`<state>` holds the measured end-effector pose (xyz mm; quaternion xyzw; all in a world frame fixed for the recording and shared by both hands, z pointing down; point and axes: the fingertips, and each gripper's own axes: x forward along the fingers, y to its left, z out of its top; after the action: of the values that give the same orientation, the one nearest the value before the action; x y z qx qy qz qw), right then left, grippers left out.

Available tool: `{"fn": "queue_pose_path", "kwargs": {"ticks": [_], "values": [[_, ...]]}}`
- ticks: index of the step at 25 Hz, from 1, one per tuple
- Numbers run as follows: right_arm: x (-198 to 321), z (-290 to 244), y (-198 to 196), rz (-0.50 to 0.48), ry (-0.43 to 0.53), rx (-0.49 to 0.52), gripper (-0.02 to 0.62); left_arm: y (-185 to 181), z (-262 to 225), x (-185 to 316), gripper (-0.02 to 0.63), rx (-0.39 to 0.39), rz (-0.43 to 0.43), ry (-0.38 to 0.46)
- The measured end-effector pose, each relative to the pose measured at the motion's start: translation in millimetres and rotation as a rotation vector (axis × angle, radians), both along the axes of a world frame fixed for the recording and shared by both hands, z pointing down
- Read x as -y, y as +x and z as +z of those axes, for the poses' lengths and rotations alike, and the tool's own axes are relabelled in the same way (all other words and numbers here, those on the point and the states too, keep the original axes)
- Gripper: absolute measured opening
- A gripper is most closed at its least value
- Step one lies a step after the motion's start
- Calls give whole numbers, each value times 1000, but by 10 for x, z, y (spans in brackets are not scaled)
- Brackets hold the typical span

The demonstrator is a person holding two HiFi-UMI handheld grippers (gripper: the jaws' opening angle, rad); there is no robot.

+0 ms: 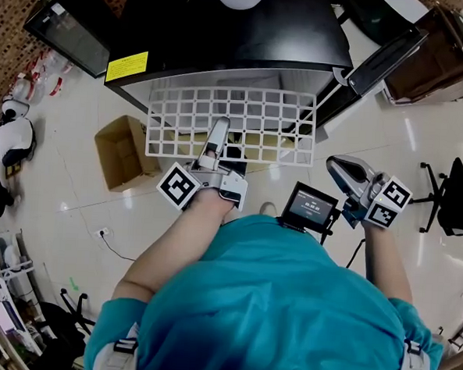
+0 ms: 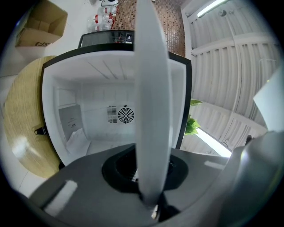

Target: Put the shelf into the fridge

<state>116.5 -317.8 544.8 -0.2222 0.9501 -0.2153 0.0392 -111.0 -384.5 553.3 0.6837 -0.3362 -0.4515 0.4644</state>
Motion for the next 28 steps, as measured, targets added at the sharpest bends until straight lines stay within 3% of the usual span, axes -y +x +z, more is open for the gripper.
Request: {"fn": "queue_pose_path", "kwargs": {"ticks": [8, 13, 28], "values": [[82, 64, 10, -5, -11, 1, 2, 155, -6, 177, 29, 136, 41, 36], [21, -1, 147, -7, -8, 6, 2, 176, 43, 150, 20, 74, -3, -33], [-99, -77, 224, -25, -13, -9, 2, -33, -21, 65, 14, -34, -140, -30]]}}
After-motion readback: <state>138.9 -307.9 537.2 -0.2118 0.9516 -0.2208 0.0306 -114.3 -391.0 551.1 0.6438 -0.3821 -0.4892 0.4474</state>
